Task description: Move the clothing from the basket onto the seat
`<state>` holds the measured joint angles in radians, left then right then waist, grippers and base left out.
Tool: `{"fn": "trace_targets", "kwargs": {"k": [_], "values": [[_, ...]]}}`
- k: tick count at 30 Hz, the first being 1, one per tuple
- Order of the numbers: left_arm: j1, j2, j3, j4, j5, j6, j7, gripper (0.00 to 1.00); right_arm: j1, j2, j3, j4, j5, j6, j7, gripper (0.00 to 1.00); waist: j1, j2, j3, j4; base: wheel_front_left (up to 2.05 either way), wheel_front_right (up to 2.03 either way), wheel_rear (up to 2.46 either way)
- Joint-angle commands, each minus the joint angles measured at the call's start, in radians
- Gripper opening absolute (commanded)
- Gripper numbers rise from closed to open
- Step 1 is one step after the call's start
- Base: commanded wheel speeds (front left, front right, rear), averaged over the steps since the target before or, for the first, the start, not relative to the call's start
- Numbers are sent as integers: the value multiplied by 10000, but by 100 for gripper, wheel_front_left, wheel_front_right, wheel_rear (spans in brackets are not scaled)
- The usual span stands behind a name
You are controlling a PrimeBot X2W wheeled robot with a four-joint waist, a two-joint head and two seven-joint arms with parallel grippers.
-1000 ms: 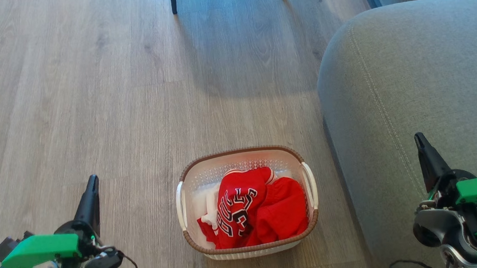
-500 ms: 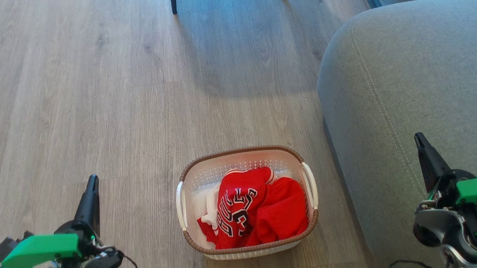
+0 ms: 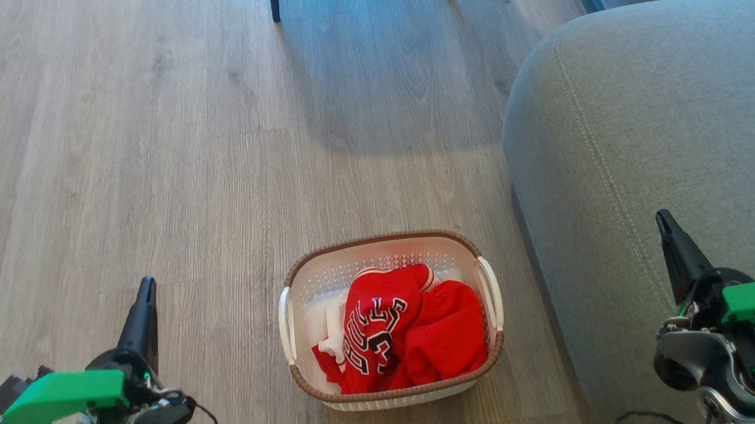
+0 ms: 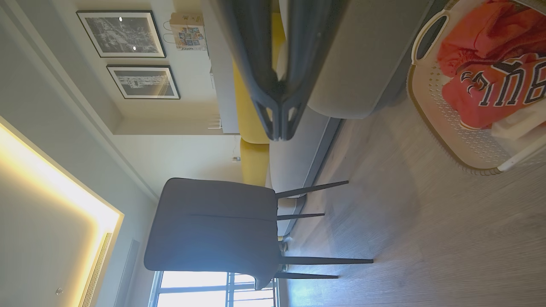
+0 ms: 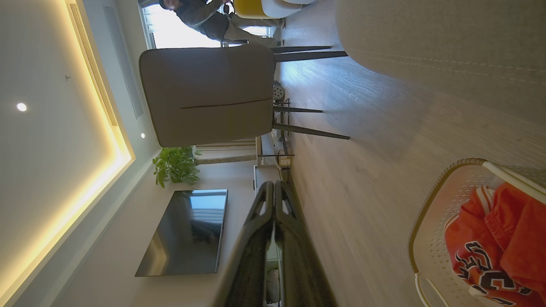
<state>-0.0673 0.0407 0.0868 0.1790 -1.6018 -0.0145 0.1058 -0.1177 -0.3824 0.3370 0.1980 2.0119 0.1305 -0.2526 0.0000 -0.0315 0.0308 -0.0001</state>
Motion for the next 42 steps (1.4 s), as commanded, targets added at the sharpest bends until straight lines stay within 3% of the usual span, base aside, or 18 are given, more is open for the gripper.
{"fn": "trace_targets", "kwargs": {"k": [1, 42], "values": [[-498, 95, 303, -378, -50, -43, 58, 0, -465, -285, 101, -342, 39, 2, -92, 0, 0, 0, 0, 0, 0, 0, 0], [-498, 95, 303, -378, -50, -43, 58, 0, -465, -285, 101, -342, 39, 2, -92, 0, 0, 0, 0, 0, 0, 0, 0]]}}
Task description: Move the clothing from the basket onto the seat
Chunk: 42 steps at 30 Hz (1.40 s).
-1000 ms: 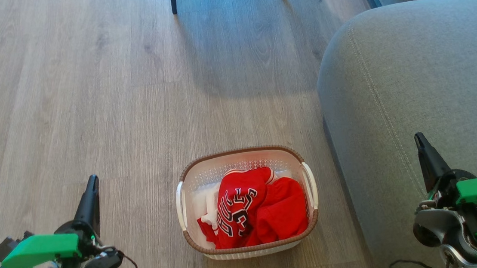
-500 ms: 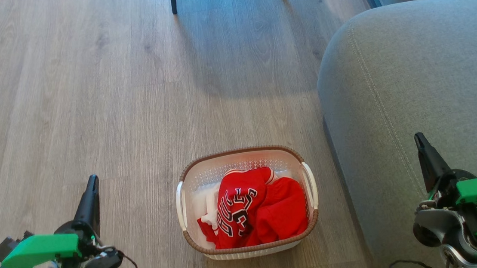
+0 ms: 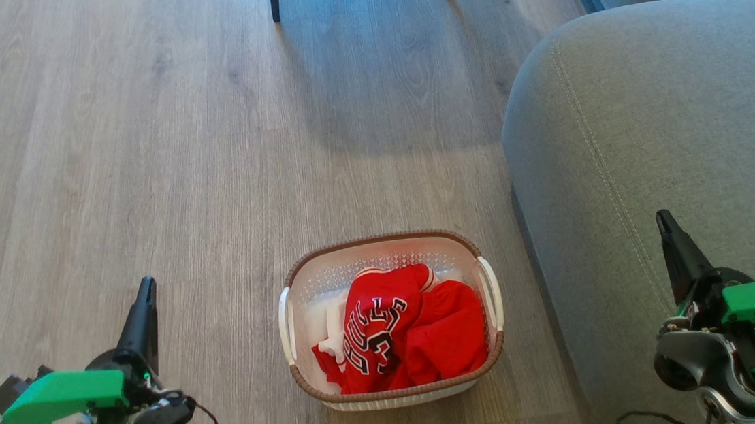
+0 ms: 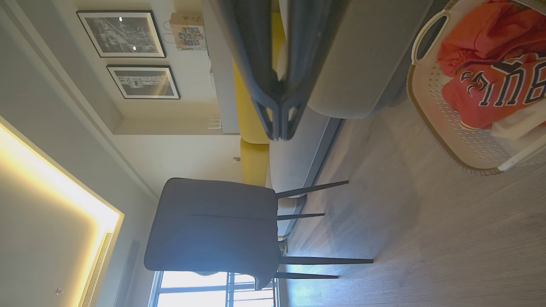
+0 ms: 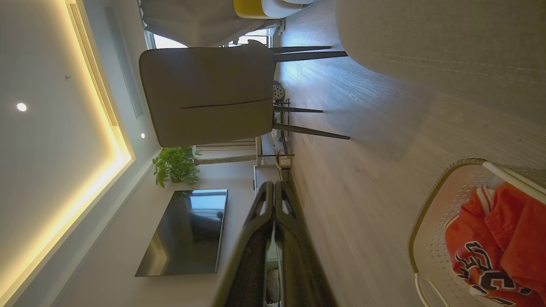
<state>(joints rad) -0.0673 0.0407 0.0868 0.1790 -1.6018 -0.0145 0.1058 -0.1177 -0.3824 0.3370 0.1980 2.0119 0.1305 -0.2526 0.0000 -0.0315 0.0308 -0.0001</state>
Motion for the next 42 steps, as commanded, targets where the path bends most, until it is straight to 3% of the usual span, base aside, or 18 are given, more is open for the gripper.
{"fn": "trace_targets", "kwargs": {"k": [1, 42], "values": [[-498, 95, 303, -378, -50, -43, 58, 0, -465, -285, 101, -342, 39, 2, -92, 0, 0, 0, 0, 0, 0, 0, 0], [-498, 95, 303, -378, -50, -43, 58, 0, -465, -285, 101, -342, 39, 2, -92, 0, 0, 0, 0, 0, 0, 0, 0]]}}
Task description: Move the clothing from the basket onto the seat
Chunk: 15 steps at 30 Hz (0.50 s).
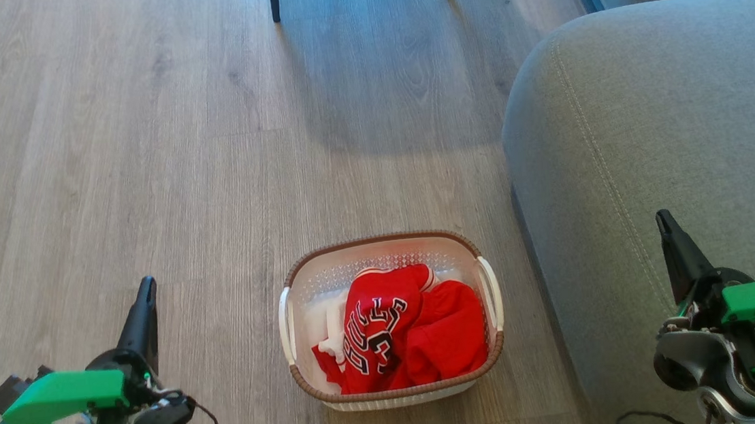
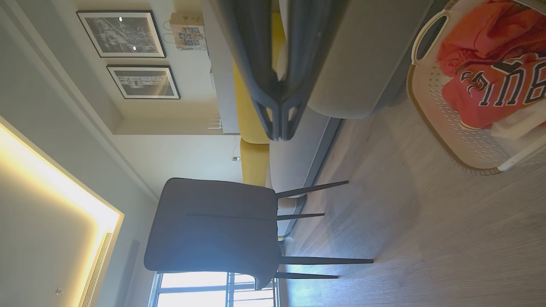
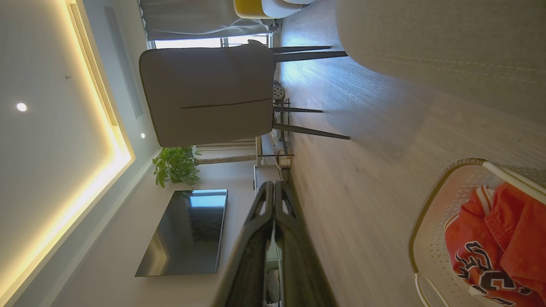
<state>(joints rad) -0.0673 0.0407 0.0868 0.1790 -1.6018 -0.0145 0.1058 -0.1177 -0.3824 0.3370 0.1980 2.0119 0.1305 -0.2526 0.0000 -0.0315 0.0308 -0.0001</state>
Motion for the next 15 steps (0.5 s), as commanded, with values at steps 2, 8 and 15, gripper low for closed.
{"fn": "trace_targets", "kwargs": {"k": [2, 8, 15], "values": [[-498, 95, 303, -378, -50, -43, 58, 0, -465, -285, 101, -342, 39, 2, -92, 0, 0, 0, 0, 0, 0, 0, 0], [-498, 95, 303, -378, -50, -43, 58, 0, -465, -285, 101, -342, 39, 2, -92, 0, 0, 0, 0, 0, 0, 0, 0], [45, -15, -7, 147, 0, 5, -12, 100, 55, 67, 17, 127, -4, 4, 4, 100, 0, 0, 0, 0, 0, 0, 0]]}}
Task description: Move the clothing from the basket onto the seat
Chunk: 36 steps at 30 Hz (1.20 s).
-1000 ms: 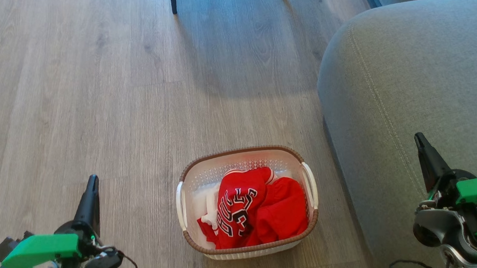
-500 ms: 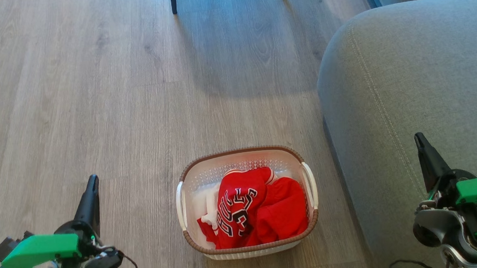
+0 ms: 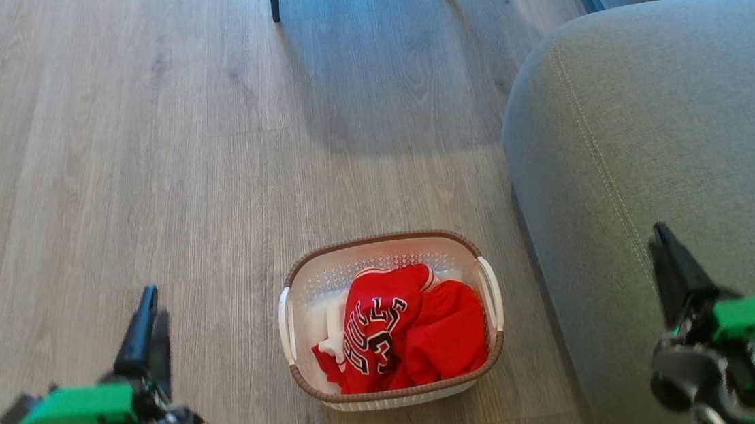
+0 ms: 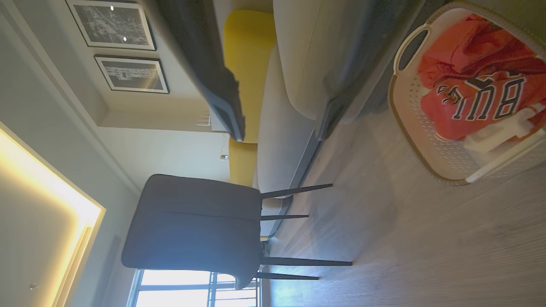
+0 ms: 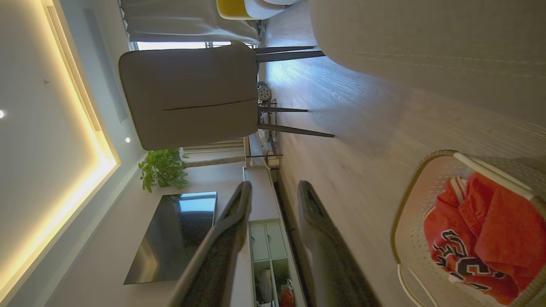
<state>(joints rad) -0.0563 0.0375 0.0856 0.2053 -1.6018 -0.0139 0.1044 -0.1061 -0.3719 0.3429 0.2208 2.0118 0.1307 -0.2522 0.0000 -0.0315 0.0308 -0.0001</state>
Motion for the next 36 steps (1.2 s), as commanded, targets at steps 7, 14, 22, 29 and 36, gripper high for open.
{"fn": "trace_targets", "kwargs": {"k": [7, 14, 22, 29, 36], "values": [[166, -17, -173, 186, 32, -53, -177, 100, 191, 236, -10, 141, -228, 0, -5, 100, 0, 12, -36, 6, 0, 0, 0], [185, -9, -320, 118, 210, -118, -383, 100, 242, 411, -163, 124, -625, 0, -10, 100, 0, 1, -56, 12, 0, 0, 0], [201, 0, -395, -10, 731, -135, -588, 100, 283, 587, -367, 57, -1239, 0, -15, 100, 0, 0, -114, 10, 0, 0, 0], [245, 8, -533, -202, 1536, -48, -792, 100, 354, 762, -602, -47, -2183, 0, -21, 100, 0, 0, -189, 10, 0, 0, 0], [272, 17, -650, -440, 2588, 143, -997, 100, 411, 937, -739, -313, -3455, 0, -26, 100, 0, 0, -231, 15, 0, 0, 0]]}}
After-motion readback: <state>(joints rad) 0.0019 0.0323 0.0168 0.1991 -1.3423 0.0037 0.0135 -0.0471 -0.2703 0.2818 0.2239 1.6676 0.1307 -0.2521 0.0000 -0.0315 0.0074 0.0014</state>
